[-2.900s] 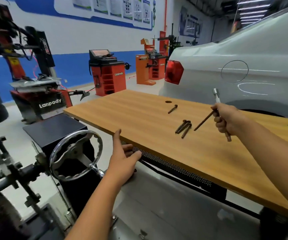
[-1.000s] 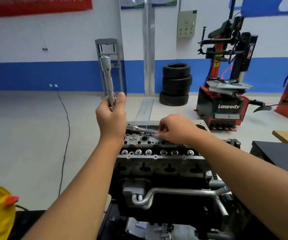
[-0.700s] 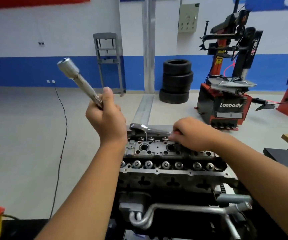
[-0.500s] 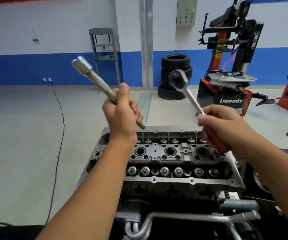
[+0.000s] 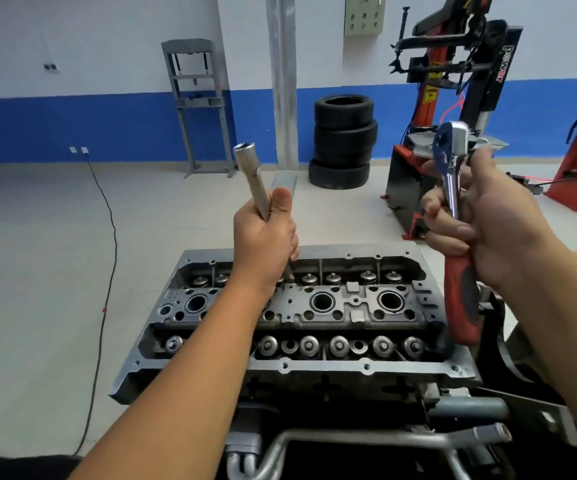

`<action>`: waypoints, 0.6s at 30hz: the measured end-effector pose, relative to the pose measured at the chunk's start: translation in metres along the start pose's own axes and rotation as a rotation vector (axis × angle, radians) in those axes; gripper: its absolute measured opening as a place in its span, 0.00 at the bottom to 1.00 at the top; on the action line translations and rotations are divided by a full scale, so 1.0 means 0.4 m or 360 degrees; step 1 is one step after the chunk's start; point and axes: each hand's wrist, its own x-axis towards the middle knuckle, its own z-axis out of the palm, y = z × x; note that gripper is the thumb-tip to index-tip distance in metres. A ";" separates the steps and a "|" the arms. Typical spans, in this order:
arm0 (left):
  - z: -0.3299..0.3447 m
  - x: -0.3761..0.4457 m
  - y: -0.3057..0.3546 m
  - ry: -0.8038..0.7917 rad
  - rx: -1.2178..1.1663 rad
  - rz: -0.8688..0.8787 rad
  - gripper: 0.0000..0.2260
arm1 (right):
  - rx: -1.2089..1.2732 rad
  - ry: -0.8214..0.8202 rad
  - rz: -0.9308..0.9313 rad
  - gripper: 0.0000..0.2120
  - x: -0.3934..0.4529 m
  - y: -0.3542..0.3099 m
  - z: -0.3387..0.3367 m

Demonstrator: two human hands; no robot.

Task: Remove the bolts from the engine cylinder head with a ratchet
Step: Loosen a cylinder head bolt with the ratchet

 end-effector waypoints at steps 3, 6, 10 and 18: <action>-0.011 -0.006 -0.004 -0.0019 -0.0084 0.0016 0.23 | 0.0041 -0.0013 0.0024 0.25 -0.031 0.005 0.023; -0.022 -0.006 -0.005 -0.0096 -0.0070 -0.0039 0.25 | 0.0115 -0.0051 0.0059 0.24 -0.054 0.022 0.048; -0.013 -0.005 -0.010 -0.0087 -0.0017 -0.0034 0.24 | -0.0007 -0.0100 0.0072 0.21 -0.073 0.039 0.071; 0.005 -0.001 -0.017 -0.0224 0.0060 -0.0108 0.19 | -0.0165 -0.0184 0.0161 0.20 -0.101 0.018 0.150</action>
